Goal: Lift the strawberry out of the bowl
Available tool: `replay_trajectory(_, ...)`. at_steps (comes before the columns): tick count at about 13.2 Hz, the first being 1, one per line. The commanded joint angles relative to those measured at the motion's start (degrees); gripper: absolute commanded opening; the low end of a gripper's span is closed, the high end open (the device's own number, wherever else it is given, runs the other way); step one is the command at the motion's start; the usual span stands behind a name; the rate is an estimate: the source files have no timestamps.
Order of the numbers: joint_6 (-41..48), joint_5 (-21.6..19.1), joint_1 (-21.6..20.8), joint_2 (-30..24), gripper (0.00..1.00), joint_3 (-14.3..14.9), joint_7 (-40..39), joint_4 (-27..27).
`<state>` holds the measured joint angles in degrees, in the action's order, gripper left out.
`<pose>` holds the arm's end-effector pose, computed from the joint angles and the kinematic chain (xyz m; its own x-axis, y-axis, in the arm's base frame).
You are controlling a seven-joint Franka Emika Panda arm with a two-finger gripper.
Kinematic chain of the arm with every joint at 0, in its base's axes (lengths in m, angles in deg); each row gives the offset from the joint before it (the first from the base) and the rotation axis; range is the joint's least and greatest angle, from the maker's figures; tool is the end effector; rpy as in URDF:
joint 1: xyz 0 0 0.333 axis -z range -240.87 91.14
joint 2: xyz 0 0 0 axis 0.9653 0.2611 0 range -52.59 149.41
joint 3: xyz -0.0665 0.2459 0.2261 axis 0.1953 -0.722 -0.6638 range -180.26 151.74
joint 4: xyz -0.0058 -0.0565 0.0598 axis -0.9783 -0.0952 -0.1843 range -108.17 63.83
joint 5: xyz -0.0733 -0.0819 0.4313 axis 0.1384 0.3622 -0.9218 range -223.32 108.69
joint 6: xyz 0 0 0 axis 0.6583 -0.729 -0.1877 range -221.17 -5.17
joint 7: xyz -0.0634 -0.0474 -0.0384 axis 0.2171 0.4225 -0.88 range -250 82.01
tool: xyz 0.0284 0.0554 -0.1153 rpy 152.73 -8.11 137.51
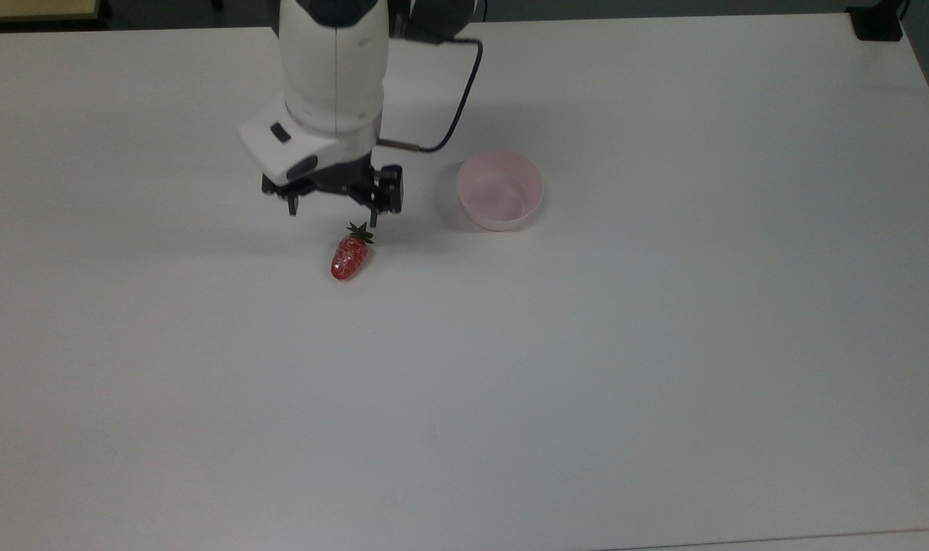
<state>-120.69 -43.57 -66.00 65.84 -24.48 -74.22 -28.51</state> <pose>0.7049 -0.0126 0.4069 0.9977 -0.0544 0.0401 -0.0602 -0.9850 0.1614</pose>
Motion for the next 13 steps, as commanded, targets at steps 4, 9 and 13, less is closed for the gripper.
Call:
replay_trajectory(4, 15.37, -5.30, -0.95, -10.37, 1.00, 0.10, 2.35, 2.83)
replay_trajectory(9, 19.69, -8.47, -7.52, -17.94, 1.00, 7.64, 2.27, 1.07)
replay_trajectory(13, 15.83, -7.86, -8.60, -18.39, 1.00, 9.60, 0.69, 1.24)
